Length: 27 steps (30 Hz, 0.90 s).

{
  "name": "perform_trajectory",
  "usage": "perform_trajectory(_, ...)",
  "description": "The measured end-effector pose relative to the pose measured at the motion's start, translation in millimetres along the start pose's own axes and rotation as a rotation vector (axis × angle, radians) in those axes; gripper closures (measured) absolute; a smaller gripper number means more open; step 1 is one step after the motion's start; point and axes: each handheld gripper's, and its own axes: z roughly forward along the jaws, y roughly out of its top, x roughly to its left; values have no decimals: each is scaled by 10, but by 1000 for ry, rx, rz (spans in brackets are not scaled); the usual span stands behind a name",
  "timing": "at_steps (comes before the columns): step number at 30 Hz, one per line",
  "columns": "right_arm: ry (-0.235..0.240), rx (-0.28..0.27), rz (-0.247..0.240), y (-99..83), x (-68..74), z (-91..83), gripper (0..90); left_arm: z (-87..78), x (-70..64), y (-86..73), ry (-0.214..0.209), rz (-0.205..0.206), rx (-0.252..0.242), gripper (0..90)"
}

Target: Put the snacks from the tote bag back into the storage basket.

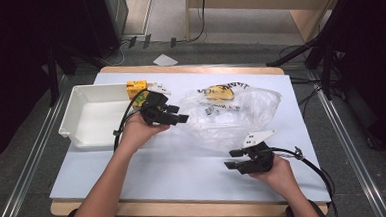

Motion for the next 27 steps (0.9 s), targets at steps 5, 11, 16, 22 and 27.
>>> perform_trajectory(5, -2, -5, -1, 4, -1, -12, 514, 51, -132, -36, -33, 23, 5, 421)
perform_trajectory(11, -2, -12, -2, 6, 1, -16, 514, 69, -287, -125, -38, 57, 15, 424)
perform_trajectory(16, -1, -16, -3, 8, 3, -21, 514, 79, -405, -222, -52, 88, 19, 426)
perform_trajectory(22, -1, -16, -3, 7, -2, -20, 512, 108, -474, -380, -56, 95, 33, 419)
perform_trajectory(27, -1, -19, 1, 7, -1, -17, 511, 130, -508, -555, -78, 82, 16, 415)
